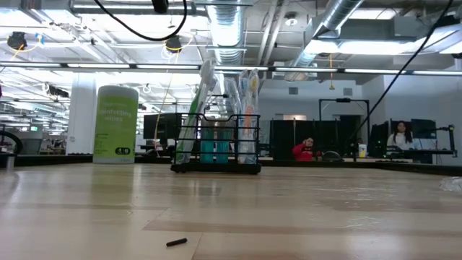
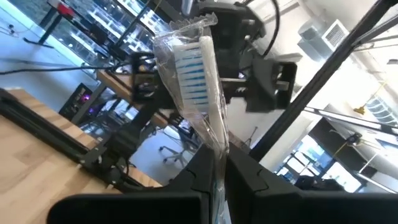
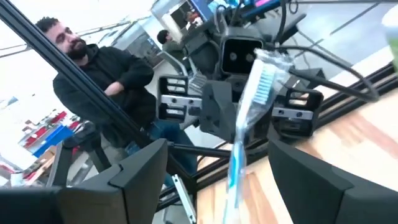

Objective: Pick & Place toothbrushing station
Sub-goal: Put the blue toothbrush into the black mesh organizer

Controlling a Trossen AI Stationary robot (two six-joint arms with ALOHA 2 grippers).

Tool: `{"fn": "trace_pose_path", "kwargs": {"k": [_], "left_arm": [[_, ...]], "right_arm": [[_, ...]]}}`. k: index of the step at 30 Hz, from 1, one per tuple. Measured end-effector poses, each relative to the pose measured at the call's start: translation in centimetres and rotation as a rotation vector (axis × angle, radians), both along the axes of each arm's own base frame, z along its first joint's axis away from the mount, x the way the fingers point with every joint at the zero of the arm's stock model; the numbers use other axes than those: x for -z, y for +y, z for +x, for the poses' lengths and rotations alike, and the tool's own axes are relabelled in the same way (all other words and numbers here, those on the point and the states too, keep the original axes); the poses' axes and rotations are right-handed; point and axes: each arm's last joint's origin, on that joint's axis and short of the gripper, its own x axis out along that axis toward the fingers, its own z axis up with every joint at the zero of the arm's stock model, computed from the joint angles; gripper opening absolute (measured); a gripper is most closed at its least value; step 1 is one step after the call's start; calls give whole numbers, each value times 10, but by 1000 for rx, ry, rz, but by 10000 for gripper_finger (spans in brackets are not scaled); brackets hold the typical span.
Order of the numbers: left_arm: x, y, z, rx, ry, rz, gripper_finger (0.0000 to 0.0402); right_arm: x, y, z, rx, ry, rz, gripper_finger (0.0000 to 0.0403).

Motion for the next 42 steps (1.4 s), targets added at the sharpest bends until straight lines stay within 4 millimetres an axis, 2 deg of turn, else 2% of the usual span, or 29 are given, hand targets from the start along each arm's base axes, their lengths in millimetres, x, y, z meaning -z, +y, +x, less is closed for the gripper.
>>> {"fn": "trace_pose_path", "kwargs": {"k": [5, 12, 17, 20, 23, 28, 36, 42], "left_arm": [[0, 5, 1, -74, 21, 25, 6], [-26, 6, 7, -193, 177, 164, 6], [-45, 6, 5, -328, 195, 227, 6], [-49, 3, 11, -416, 215, 253, 6], [-48, -4, 25, -472, 261, 296, 6], [-50, -22, 61, -537, 332, 391, 6], [-51, -42, 112, -757, 486, 510, 6], [-39, -46, 134, -911, 578, 553, 7]], "right_arm": [[-12, -3, -20, 43, 6, -29, 270], [-18, -6, -38, 78, 55, -54, 270], [-18, -7, -46, 75, 96, -84, 270], [-17, -8, -53, 72, 133, -100, 270], [-18, -7, -61, 63, 160, -120, 270], [-22, -4, -77, 42, 185, -157, 270], [-30, -1, -112, 1, 211, -212, 270], [-36, -4, -134, -4, 215, -224, 270]]}}
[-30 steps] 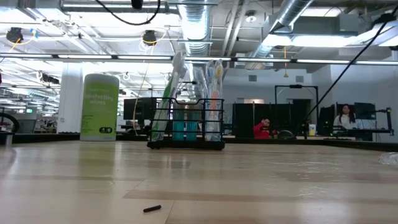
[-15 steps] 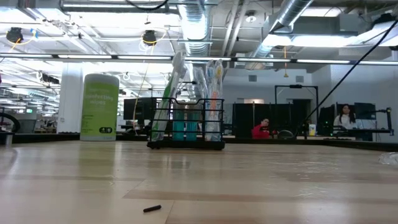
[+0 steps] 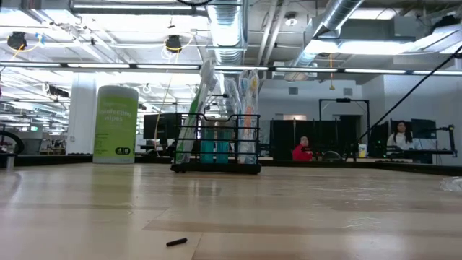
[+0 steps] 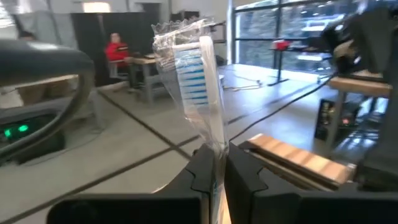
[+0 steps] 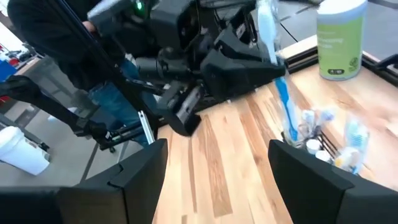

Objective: Pick & Place toothbrushing station
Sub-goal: Put the blue toothbrush into the black mesh organizer

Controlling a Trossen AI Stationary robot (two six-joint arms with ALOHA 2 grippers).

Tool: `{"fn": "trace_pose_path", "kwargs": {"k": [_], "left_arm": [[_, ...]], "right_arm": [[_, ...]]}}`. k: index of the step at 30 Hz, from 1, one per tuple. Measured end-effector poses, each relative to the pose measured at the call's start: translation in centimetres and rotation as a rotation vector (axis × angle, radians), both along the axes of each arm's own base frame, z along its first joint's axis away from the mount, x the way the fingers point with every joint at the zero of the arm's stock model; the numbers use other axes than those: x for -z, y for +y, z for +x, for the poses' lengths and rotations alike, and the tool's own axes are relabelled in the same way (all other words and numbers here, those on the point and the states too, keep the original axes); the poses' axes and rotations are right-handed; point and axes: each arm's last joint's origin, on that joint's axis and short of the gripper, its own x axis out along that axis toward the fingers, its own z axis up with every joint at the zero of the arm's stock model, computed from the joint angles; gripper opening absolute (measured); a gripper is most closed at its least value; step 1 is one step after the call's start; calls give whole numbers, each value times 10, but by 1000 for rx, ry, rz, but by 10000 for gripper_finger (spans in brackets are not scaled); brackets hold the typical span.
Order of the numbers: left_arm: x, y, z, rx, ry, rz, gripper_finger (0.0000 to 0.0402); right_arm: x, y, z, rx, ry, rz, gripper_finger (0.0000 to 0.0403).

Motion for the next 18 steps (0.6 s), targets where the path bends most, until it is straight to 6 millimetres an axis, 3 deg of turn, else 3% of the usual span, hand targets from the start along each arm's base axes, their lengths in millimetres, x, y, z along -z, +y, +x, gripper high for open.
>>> {"fn": "trace_pose_path", "kwargs": {"k": [8, 18], "left_arm": [[27, 1, 16, -125, -24, -31, 6], [69, 11, 39, -212, 9, -28, 6]], "right_arm": [[0, -4, -17, -5, 39, -31, 270], [6, -7, -20, 8, 107, -42, 270]]}}
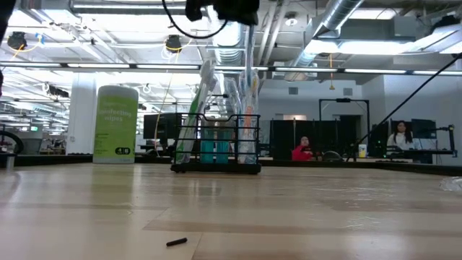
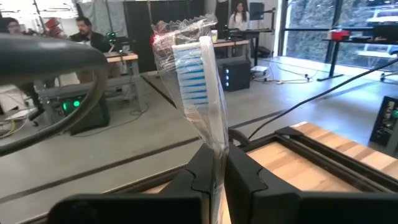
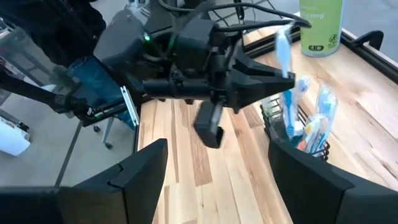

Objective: Pick & Place toothbrushing station
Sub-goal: Put the blue toothbrush into the black mesh organizer

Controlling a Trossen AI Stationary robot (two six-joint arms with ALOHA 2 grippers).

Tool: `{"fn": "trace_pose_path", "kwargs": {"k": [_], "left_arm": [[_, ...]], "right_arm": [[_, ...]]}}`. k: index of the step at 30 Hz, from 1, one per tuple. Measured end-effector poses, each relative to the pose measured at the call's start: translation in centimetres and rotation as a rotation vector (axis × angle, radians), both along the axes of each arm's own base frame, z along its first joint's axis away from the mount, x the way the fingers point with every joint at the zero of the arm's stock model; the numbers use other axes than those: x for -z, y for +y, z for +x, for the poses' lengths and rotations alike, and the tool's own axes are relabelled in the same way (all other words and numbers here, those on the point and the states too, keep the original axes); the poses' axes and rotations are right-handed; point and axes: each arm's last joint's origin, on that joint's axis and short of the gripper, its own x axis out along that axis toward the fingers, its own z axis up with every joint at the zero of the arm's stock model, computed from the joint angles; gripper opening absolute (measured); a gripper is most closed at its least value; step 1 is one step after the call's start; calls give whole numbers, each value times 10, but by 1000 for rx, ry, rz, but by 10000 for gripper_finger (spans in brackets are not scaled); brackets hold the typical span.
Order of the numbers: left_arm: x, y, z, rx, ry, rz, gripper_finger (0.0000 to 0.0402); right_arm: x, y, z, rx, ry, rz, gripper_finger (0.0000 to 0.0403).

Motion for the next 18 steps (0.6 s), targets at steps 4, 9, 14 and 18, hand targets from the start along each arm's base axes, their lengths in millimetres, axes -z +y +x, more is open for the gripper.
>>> {"fn": "trace_pose_path", "kwargs": {"k": [4, 9, 14, 18], "left_arm": [[9, 4, 4, -13, -1, -5, 6], [8, 7, 3, -38, 9, 4, 6], [1, 6, 0, -34, 3, 6, 6], [0, 10, 0, -41, 12, 9, 6]], "right_arm": [[1, 2, -1, -13, 13, -1, 270], [2, 3, -1, -21, 17, -2, 270], [3, 3, -2, -21, 34, -6, 270], [3, 3, -2, -30, 37, -26, 270]]}}
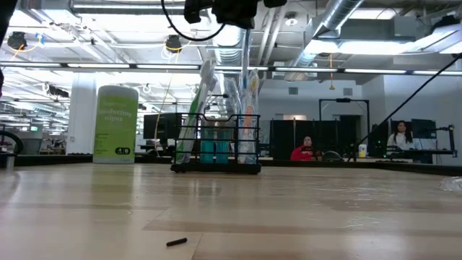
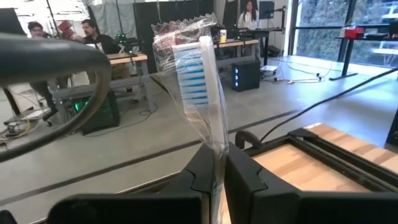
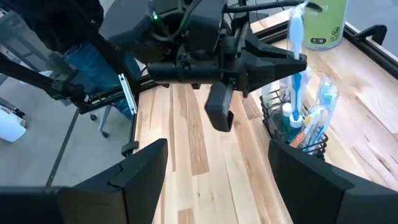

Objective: Pick & Place toothbrushing station
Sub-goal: Put the blue toothbrush into the black mesh organizer

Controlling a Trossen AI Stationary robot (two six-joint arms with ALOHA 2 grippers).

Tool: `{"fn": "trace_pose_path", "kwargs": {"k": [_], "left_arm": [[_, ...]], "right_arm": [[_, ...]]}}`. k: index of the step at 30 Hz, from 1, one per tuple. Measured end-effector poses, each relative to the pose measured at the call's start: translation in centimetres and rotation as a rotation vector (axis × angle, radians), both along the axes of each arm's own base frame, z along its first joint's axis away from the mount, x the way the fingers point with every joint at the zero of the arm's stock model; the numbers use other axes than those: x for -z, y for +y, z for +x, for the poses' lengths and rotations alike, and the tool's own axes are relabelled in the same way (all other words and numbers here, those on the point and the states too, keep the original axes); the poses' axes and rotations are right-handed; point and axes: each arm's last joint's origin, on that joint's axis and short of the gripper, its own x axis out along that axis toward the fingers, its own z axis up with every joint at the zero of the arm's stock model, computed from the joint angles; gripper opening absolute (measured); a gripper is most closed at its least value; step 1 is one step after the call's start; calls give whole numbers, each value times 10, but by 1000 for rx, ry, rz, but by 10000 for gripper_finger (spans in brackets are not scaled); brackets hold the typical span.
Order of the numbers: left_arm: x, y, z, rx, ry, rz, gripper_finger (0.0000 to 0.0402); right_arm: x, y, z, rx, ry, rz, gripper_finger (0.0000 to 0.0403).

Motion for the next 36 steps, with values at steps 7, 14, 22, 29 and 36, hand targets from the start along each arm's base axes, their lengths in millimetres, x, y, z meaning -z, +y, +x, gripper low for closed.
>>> {"fn": "trace_pose_path", "kwargs": {"k": [7, 14, 22, 29, 36], "left_arm": [[10, 17, 1, -19, -22, -29, 6], [30, 25, -3, 6, -27, -66, 6], [39, 25, -5, 10, -23, -75, 6], [47, 30, -2, 33, -20, -98, 6], [48, 30, -1, 26, -5, -90, 6]], "right_arm": [[0, 0, 0, -1, 0, -4, 270], [0, 0, 0, 2, 0, -5, 270], [0, 0, 0, 0, -1, -19, 270], [0, -1, 1, 13, -4, -37, 270], [0, -1, 1, 12, -4, -39, 270]]}}
